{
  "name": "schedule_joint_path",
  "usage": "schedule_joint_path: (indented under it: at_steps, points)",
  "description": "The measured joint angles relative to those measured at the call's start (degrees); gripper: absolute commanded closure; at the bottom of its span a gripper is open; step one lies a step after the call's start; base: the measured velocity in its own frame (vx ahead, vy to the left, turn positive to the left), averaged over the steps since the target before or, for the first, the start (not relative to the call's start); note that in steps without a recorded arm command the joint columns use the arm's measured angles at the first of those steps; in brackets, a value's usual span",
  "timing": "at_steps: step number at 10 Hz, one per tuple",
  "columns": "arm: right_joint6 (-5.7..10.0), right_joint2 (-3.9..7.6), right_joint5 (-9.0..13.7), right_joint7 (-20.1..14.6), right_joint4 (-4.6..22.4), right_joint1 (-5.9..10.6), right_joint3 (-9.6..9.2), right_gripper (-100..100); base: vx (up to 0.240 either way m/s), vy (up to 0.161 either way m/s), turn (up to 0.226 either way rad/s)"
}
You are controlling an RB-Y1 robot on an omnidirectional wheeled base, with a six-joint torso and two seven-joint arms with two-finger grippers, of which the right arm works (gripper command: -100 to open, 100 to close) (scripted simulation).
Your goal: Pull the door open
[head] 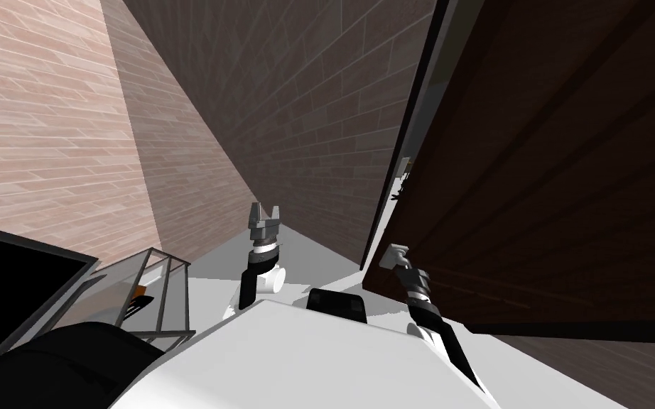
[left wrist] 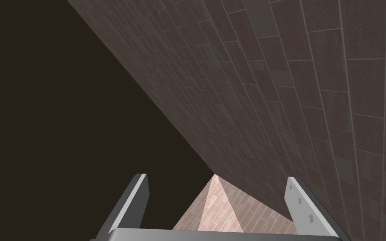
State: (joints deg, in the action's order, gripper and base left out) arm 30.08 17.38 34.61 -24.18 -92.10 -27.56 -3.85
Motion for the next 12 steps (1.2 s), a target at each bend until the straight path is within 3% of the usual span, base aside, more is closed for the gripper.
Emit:
schedule_joint_path:
  at_steps: [1, 2, 6, 12]
  points:
    - [0.00, 0.10, 1.3, -1.5, 0.3, 0.25, -0.30, 100, -0.065, -0.054, 0.183]
    - [0.01, -0.27, 2.8, -3.0, -0.1, -0.19, -0.66, -100, -0.079, -0.059, 0.101]
    - [0.64, 0.73, 6.8, -7.5, -0.1, -1.67, -0.63, -100, -0.086, -0.002, 0.044]
    - [1.14, 0.77, 11.8, -13.3, -1.5, -2.70, -2.34, -100, -0.078, -0.010, 0.069]
